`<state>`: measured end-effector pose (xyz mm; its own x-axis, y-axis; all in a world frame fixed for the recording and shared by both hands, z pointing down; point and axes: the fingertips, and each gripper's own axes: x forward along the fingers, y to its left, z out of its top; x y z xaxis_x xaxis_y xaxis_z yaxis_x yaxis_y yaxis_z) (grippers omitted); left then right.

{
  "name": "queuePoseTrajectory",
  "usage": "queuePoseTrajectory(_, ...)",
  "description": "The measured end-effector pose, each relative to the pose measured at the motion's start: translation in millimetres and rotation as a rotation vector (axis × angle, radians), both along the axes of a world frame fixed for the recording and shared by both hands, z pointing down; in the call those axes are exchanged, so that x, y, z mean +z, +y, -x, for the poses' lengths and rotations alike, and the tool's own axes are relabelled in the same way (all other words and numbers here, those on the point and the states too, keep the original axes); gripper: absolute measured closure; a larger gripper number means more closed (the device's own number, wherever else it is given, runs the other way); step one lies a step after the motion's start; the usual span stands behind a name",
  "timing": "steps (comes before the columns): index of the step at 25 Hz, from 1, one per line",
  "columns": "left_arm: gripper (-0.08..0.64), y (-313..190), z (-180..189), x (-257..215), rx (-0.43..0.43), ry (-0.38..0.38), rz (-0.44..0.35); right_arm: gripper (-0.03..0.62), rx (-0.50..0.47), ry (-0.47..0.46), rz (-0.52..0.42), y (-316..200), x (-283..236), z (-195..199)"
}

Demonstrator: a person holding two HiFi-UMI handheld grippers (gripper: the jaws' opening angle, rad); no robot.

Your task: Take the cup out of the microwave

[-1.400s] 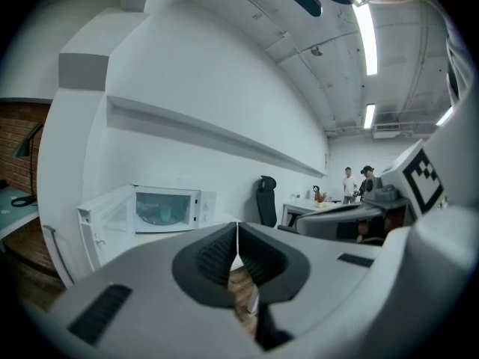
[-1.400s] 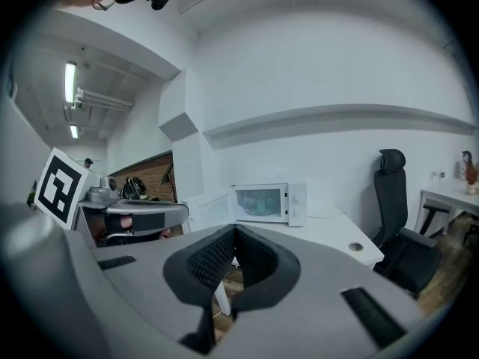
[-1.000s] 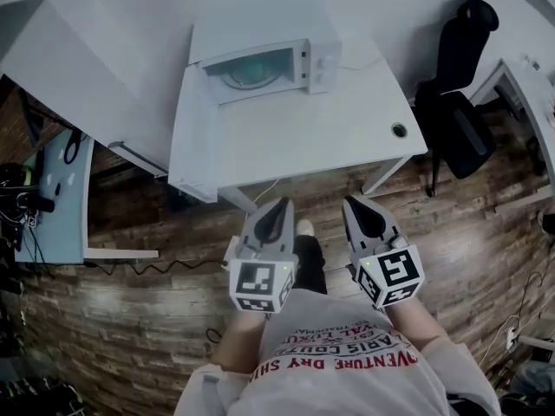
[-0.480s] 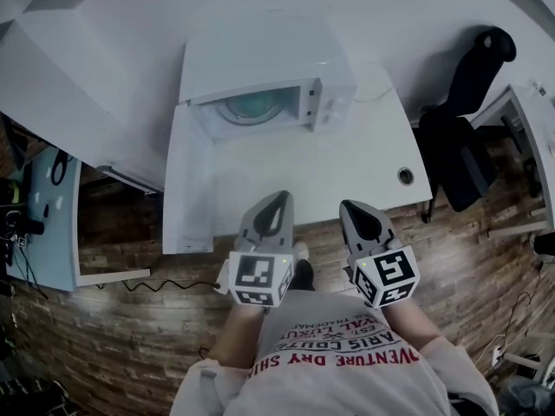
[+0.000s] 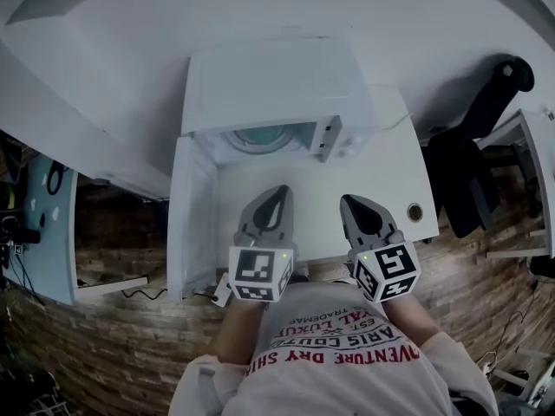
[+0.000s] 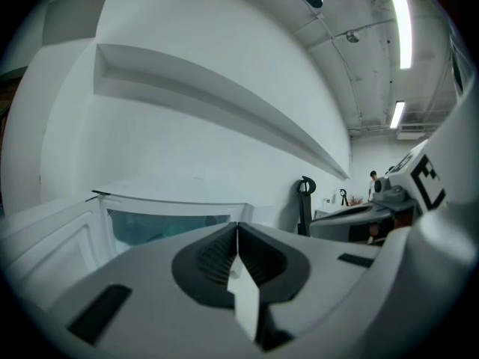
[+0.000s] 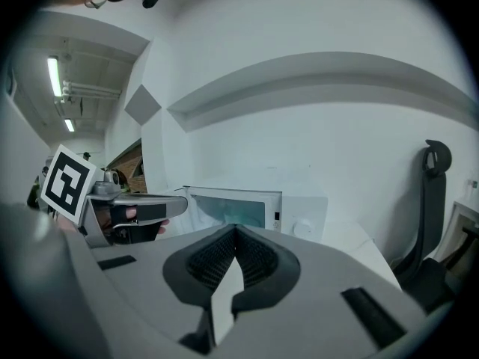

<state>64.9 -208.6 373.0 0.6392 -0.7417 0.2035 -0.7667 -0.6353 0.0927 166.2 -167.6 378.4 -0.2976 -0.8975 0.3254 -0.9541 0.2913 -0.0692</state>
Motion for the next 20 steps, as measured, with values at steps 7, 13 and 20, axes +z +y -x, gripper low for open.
queuePoseTrajectory(7, 0.552, -26.9, 13.1, 14.9, -0.060, 0.004, 0.030, 0.588, -0.037, -0.005, 0.008, -37.0, 9.5, 10.6)
queuePoseTrajectory(13, 0.552, -39.8, 19.0, 27.3, -0.107, -0.004, 0.052, 0.588, -0.090, -0.011, 0.015, -63.7, 20.3, 22.1)
queuePoseTrajectory(20, 0.552, -60.9, 14.3, 50.2, -0.131, -0.051, 0.065, 0.588, -0.140, -0.013, -0.003, -94.7, 26.1, 26.1)
